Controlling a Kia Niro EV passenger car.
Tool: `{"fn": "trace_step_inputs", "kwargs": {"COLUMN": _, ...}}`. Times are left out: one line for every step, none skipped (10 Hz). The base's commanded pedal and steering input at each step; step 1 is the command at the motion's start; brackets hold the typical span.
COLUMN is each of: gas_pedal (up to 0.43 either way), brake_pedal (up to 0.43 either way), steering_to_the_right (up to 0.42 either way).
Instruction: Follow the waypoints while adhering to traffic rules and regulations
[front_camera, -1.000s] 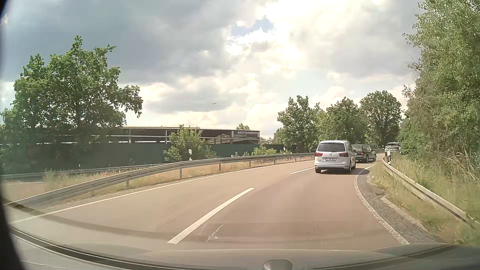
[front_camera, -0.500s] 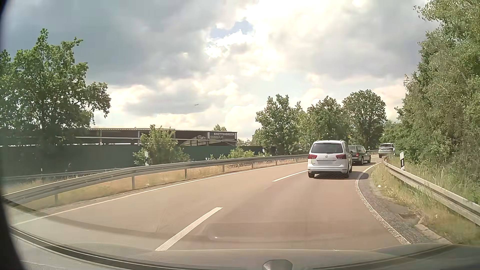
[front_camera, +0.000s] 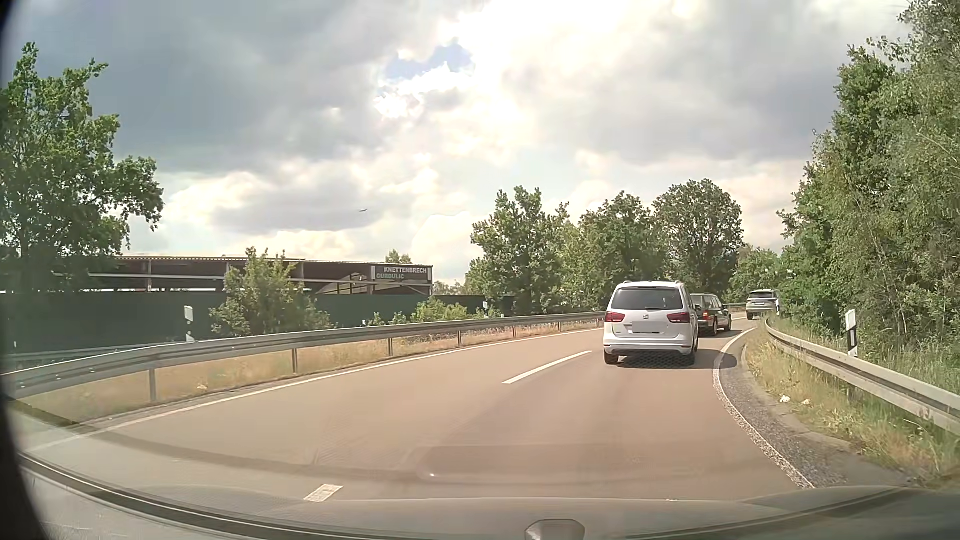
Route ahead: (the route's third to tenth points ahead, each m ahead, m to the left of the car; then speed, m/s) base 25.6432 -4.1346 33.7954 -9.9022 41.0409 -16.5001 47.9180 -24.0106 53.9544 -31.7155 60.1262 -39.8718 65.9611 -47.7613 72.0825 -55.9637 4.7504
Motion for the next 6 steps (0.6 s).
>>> {"fn": "trace_step_inputs", "kwargs": {"gas_pedal": 0.000, "brake_pedal": 0.280, "steering_to_the_right": 0.109}}
{"fn": "trace_step_inputs", "kwargs": {"gas_pedal": 0.000, "brake_pedal": 0.262, "steering_to_the_right": 0.109}}
{"fn": "trace_step_inputs", "kwargs": {"gas_pedal": 0.000, "brake_pedal": 0.250, "steering_to_the_right": 0.109}}
{"fn": "trace_step_inputs", "kwargs": {"gas_pedal": 0.000, "brake_pedal": 0.238, "steering_to_the_right": 0.113}}
{"fn": "trace_step_inputs", "kwargs": {"gas_pedal": 0.000, "brake_pedal": 0.220, "steering_to_the_right": 0.117}}
{"fn": "trace_step_inputs", "kwargs": {"gas_pedal": 0.000, "brake_pedal": 0.213, "steering_to_the_right": 0.120}}
